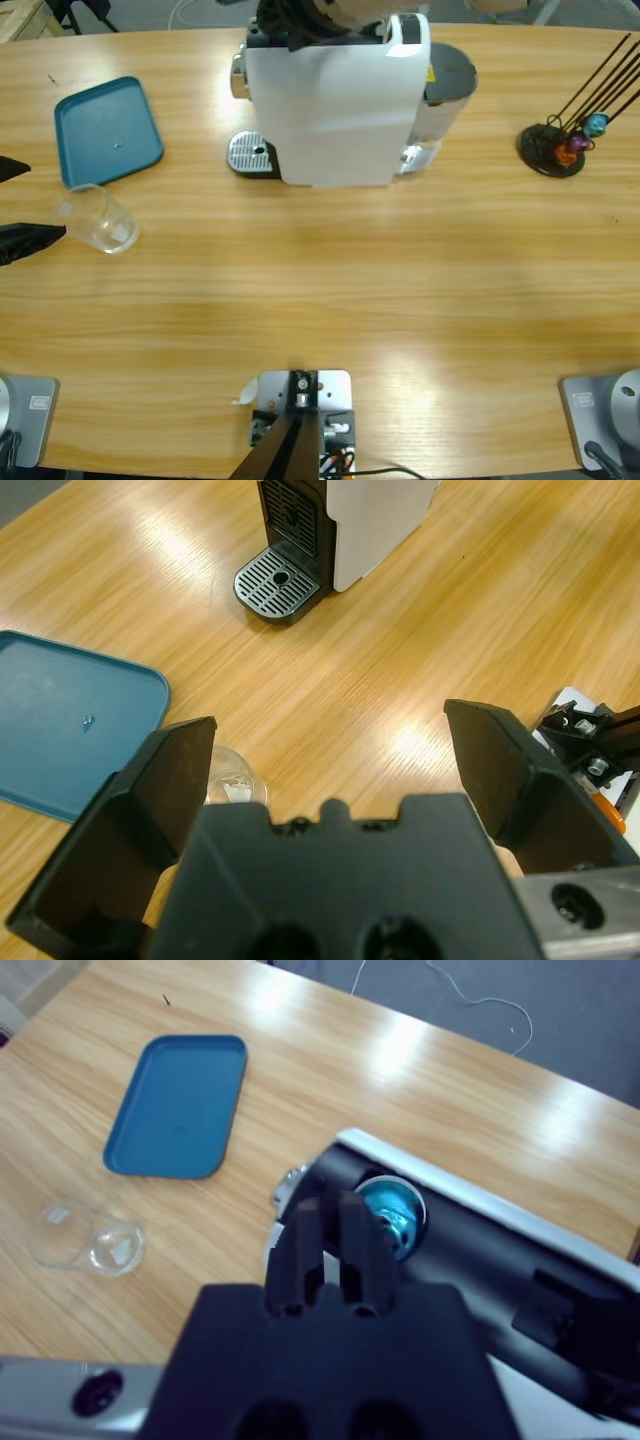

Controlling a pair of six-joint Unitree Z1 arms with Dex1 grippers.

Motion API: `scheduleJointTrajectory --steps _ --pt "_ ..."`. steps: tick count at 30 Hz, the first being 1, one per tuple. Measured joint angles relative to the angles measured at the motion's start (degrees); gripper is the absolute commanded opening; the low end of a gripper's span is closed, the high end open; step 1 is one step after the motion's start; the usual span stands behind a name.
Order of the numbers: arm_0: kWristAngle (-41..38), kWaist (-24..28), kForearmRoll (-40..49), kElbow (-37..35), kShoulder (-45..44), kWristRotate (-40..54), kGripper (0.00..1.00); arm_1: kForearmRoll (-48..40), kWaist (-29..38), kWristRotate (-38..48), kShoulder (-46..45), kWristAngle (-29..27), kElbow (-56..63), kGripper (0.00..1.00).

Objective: Pour coffee

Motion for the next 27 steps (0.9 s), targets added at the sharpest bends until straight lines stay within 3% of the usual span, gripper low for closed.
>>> scheduleJointTrajectory --steps 27 --pt "-0.2 0.0 -1.44 0.64 0.0 -0.21 1.0 4.85 -0.01 1.16 -0.93 -7.17 -0.56 0.0"
